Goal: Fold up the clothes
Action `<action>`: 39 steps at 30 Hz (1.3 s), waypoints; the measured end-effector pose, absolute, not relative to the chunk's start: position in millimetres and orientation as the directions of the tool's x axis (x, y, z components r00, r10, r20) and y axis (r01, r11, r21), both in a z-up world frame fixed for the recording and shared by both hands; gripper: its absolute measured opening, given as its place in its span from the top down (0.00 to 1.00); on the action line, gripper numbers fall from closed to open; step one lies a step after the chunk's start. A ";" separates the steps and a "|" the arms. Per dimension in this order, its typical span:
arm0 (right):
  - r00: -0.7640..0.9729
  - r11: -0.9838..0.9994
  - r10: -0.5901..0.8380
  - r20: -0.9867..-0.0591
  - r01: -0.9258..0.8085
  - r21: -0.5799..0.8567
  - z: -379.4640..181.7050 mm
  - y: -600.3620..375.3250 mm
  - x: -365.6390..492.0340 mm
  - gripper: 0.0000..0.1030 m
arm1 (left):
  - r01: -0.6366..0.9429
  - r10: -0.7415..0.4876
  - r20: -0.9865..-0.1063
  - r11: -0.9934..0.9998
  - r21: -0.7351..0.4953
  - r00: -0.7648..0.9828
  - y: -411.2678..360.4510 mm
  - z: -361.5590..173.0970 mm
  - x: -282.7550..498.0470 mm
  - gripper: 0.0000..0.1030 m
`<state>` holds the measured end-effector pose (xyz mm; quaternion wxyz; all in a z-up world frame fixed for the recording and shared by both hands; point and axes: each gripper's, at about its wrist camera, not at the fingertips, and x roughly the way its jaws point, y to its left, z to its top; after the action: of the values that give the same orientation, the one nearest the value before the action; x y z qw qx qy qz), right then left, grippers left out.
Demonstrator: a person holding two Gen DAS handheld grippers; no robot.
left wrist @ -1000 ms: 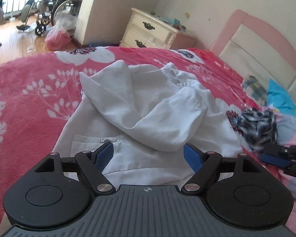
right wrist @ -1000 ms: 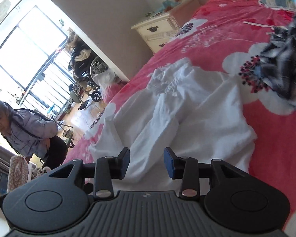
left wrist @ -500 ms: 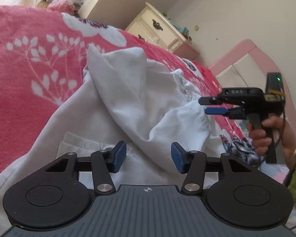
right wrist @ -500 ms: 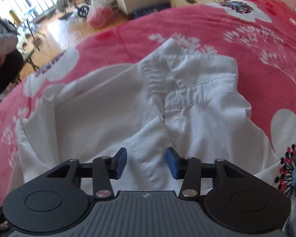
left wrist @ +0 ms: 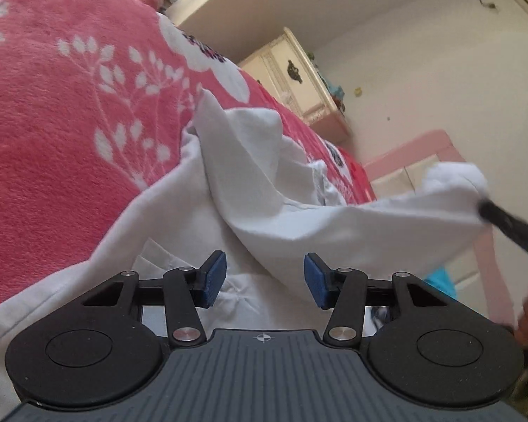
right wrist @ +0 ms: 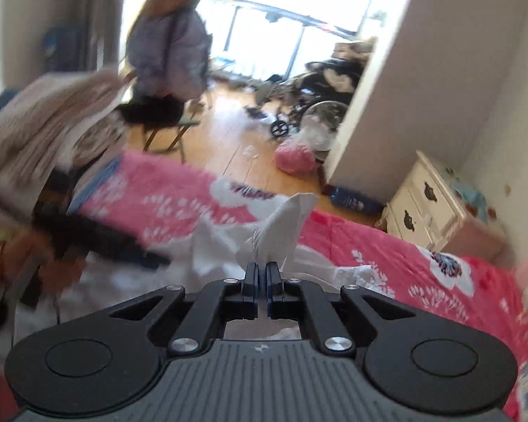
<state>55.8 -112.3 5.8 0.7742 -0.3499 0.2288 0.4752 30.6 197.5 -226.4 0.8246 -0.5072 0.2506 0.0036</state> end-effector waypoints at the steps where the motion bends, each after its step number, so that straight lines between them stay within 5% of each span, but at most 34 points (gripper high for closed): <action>1: 0.417 0.251 0.535 -0.735 -0.909 -0.334 -6.8 -118.6 34.7 0.85 | -0.264 -0.244 -0.406 0.457 -0.849 0.881 201.4 -227.3 28.2 0.52; 3: 0.368 0.214 0.424 -0.828 -0.929 -0.303 -38.2 -135.4 -0.1 0.75 | -0.275 -0.236 -0.394 0.415 -0.867 0.888 205.8 -229.3 24.7 0.52; 7: 0.271 0.371 0.273 -0.923 -0.915 -0.159 -77.0 -173.2 -28.6 0.75 | -0.279 -0.237 -0.399 0.417 -0.865 0.886 202.7 -227.9 23.2 0.52; 12: 0.308 0.728 0.289 -0.906 -0.685 -0.001 -71.0 -204.5 -4.4 0.73 | -0.263 -0.266 -0.419 0.469 -0.843 0.868 193.5 -227.8 29.1 0.51; 17: 0.325 0.844 0.414 -0.850 -0.487 0.225 -78.4 -204.8 39.5 0.62 | -0.231 -0.344 -0.422 0.477 -0.848 0.839 185.5 -233.9 36.5 0.50; 26: 0.239 0.826 0.339 -0.910 -0.539 0.166 -131.9 -167.6 67.0 0.59 | -0.095 -0.525 -0.392 0.504 -0.858 0.755 161.7 -238.4 49.1 0.47; 28: 0.253 0.812 0.320 -0.913 -0.569 0.127 -138.0 -164.3 57.8 0.59 | -0.072 -0.568 -0.406 0.519 -0.852 0.716 150.9 -240.2 53.7 0.47; 32: 0.309 0.793 0.304 -0.901 -0.606 0.060 -144.8 -160.4 39.7 0.90 | -0.041 -0.594 -0.478 0.598 -0.800 0.647 122.8 -238.5 61.0 0.48; 35: 0.372 0.780 0.330 -0.868 -0.625 0.029 -133.3 -161.9 28.2 0.98 | -0.042 -0.585 -0.506 0.627 -0.778 0.634 107.0 -236.0 63.0 0.59; 37: 0.421 0.750 0.365 -0.830 -0.662 -0.005 -111.9 -163.0 17.7 0.98 | -0.046 -0.566 -0.514 0.642 -0.765 0.644 102.1 -231.5 61.8 0.91; 39: 0.446 0.694 0.419 -0.791 -0.719 -0.037 -89.1 -163.7 2.2 0.98 | -0.045 -0.564 -0.496 0.629 -0.776 0.661 103.8 -221.8 58.5 0.96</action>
<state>2.2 -163.7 -89.1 0.8294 -0.1874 0.3992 0.3430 58.5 103.8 -221.8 0.8187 -0.4002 0.3801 -0.1584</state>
